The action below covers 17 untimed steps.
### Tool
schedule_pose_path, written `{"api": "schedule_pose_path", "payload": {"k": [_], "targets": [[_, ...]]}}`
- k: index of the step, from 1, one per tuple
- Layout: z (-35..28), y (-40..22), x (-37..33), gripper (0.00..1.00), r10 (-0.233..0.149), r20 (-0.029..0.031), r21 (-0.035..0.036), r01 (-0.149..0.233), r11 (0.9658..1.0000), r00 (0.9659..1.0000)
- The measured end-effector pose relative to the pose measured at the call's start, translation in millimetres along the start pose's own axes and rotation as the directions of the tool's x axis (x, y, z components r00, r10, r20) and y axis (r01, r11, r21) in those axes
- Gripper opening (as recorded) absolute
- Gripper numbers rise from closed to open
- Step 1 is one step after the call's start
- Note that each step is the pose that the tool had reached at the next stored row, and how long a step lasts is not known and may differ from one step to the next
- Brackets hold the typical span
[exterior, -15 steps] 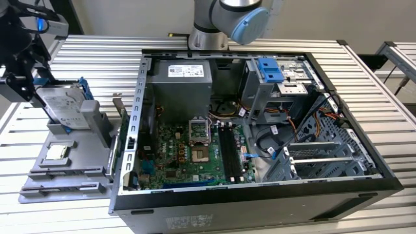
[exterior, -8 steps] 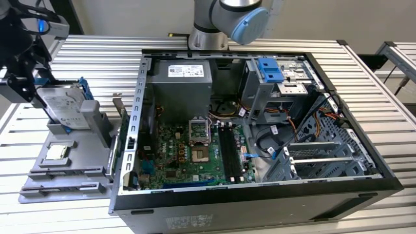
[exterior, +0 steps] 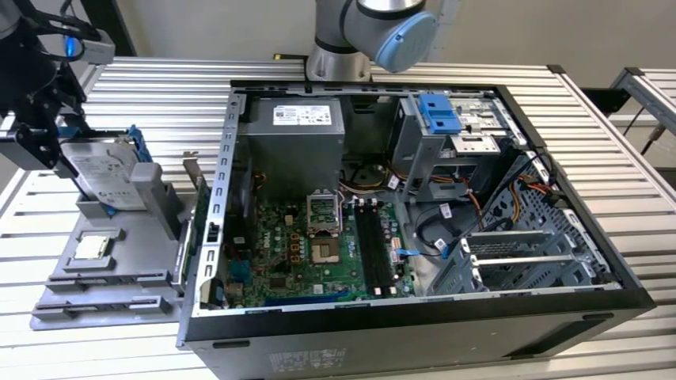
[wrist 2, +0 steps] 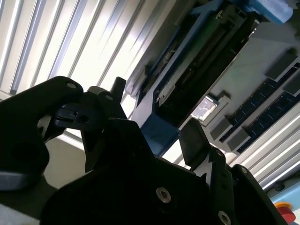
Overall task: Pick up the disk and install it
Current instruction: 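Pick up the disk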
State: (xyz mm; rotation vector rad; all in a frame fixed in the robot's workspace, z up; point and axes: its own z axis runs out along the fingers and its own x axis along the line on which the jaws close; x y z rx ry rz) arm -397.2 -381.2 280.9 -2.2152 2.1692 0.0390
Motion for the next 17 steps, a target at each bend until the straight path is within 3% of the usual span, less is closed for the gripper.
{"api": "schedule_pose_path", "payload": {"k": [17], "targets": [[6.5, 0.2, -0.2, 1.0, 0.0, 0.0015, 0.0002, 0.0, 1.0, 1.0]]}}
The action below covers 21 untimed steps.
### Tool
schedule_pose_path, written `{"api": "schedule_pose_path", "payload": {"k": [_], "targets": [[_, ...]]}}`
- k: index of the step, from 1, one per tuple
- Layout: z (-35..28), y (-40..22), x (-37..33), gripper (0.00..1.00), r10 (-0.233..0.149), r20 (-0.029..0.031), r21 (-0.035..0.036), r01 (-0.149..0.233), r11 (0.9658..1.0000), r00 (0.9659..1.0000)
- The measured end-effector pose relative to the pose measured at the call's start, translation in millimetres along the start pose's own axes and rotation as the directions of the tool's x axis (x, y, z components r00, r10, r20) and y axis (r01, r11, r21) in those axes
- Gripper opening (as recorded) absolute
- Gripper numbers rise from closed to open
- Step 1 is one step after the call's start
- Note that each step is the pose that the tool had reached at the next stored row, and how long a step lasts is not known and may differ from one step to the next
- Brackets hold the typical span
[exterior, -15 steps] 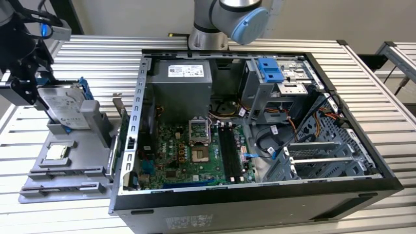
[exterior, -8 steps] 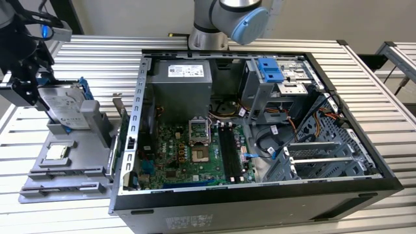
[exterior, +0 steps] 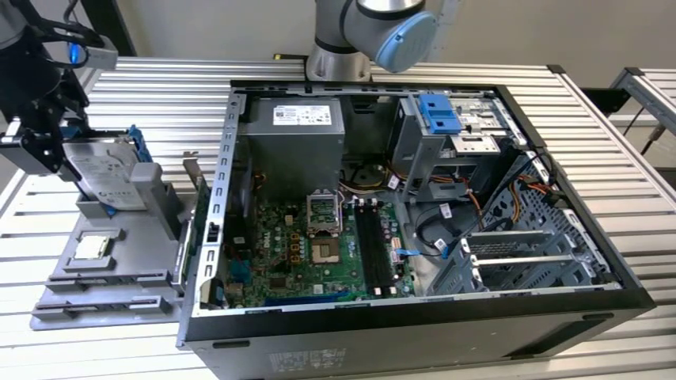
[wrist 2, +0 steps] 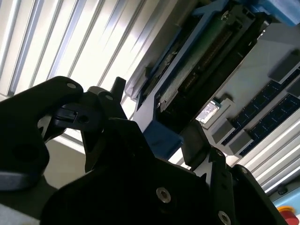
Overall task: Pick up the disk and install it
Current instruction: 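Pick up the disk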
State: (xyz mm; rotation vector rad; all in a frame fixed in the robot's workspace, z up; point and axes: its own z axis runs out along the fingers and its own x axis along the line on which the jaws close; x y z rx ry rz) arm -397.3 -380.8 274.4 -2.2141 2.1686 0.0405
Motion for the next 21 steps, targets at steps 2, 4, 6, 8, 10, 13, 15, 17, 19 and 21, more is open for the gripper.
{"api": "schedule_pose_path", "payload": {"k": [2, 4, 6, 8, 10, 13, 15, 17, 19, 21], "targets": [[0.9, 0.0, 0.1, 1.0, 0.0, -0.0001, -0.0002, 0.0, 1.0, 1.0], [1.6, 0.0, 0.1, 1.0, 0.0, -0.0002, -0.0003, 0.0, 1.0, 1.0], [2.6, 0.0, 0.0, 1.0, 0.0, -0.0001, -0.0001, 0.0, 1.0, 1.0], [2.7, 0.0, 0.0, 1.0, 0.0, -0.0002, -0.0004, 0.0, 1.0, 1.0], [2.8, 0.0, 0.0, 1.0, 0.0, -0.0001, -0.0002, 0.0, 1.0, 1.0], [3.4, 0.0, 0.0, 1.0, 0.0, 0.0, -0.0001, 0.0, 1.0, 1.0], [3.8, 0.0, 0.1, 1.0, 0.0, -0.0001, -0.0002, 0.0, 1.0, 1.0], [4.2, 0.0, 0.1, 1.0, 0.0, 0.0, -0.0001, 0.0, 1.0, 1.0], [4.3, 0.0, 0.1, 1.0, 0.0, -0.0001, -0.0003, 0.0, 1.0, 1.0], [4.4, 0.0, 0.1, 1.0, 0.0, -0.0001, -0.0002, 0.0, 1.0, 1.0]]}}
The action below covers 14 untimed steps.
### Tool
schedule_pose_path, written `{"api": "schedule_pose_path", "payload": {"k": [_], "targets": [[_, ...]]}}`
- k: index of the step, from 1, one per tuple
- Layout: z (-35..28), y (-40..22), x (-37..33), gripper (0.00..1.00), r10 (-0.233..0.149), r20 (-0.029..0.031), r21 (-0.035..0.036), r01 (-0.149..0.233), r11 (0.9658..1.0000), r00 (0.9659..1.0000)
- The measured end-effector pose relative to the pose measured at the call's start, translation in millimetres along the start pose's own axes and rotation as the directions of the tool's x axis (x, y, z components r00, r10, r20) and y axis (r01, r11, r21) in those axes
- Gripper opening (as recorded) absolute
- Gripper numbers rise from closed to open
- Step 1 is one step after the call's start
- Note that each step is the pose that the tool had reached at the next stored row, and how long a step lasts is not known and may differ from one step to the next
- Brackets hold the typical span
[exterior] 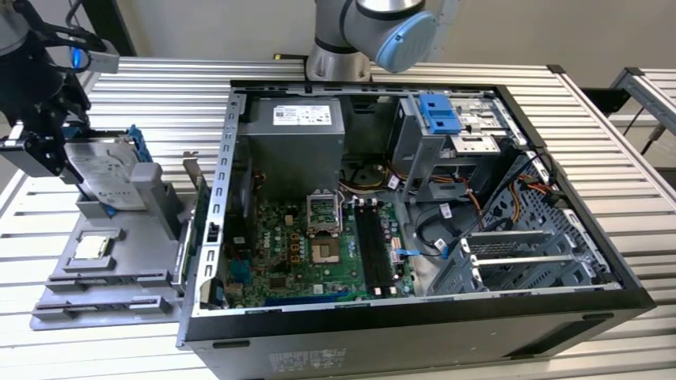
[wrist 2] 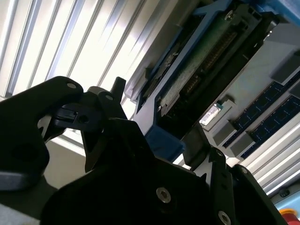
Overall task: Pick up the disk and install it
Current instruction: 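Pick up the disk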
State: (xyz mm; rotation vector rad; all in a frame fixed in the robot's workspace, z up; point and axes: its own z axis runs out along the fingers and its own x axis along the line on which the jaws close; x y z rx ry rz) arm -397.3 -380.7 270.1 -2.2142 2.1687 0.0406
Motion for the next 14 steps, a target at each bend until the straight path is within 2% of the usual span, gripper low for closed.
{"api": "schedule_pose_path", "payload": {"k": [2, 3, 14], "targets": [[0.1, 0.0, 0.0, 1.0, 0.0, 0.0001, 0.0001, 0.0, 1.0, 1.0], [0.1, 0.0, 0.0, 0.0, 0.0, 0.0, 0.0001, 0.0, 1.0, 1.0], [0.2, 0.0, 0.0, 0.0, 0.0, 0.0001, 0.0001, 0.0, 1.0, 1.0]]}}
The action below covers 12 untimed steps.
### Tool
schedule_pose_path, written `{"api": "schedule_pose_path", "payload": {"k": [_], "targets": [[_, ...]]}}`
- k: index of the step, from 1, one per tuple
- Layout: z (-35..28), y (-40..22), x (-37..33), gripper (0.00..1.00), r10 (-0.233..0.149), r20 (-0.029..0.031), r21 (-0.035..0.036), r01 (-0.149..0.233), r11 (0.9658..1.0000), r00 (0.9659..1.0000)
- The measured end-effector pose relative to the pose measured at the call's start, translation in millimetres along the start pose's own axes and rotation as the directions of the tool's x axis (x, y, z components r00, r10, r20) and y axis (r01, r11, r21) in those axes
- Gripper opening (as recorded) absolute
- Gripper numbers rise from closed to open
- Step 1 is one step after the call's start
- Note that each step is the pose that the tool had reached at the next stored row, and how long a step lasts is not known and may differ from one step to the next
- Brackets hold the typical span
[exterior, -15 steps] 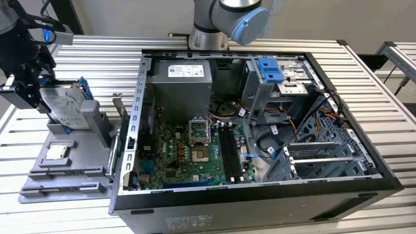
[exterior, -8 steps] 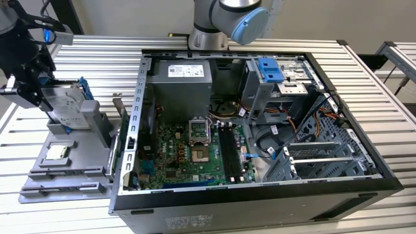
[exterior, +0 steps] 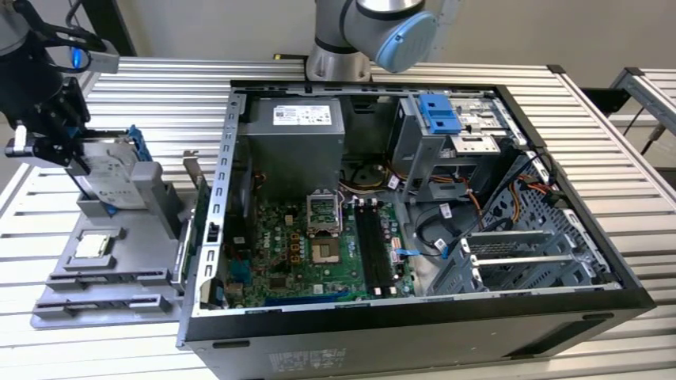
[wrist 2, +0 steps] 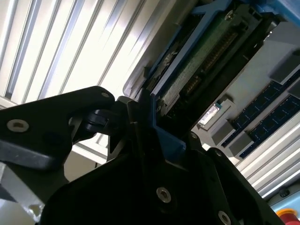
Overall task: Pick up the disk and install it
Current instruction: 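Pick up the disk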
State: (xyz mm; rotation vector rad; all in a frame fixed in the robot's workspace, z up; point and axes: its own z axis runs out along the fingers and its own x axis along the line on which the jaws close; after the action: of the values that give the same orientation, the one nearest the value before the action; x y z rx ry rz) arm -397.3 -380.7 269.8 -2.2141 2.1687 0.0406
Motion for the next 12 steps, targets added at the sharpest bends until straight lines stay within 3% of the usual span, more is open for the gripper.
{"api": "schedule_pose_path", "payload": {"k": [12], "targets": [[0.0, 0.1, 1.2, 0.0, 0.0, 0.0001, 0.0, 0.0, 1.0, 1.0]]}}
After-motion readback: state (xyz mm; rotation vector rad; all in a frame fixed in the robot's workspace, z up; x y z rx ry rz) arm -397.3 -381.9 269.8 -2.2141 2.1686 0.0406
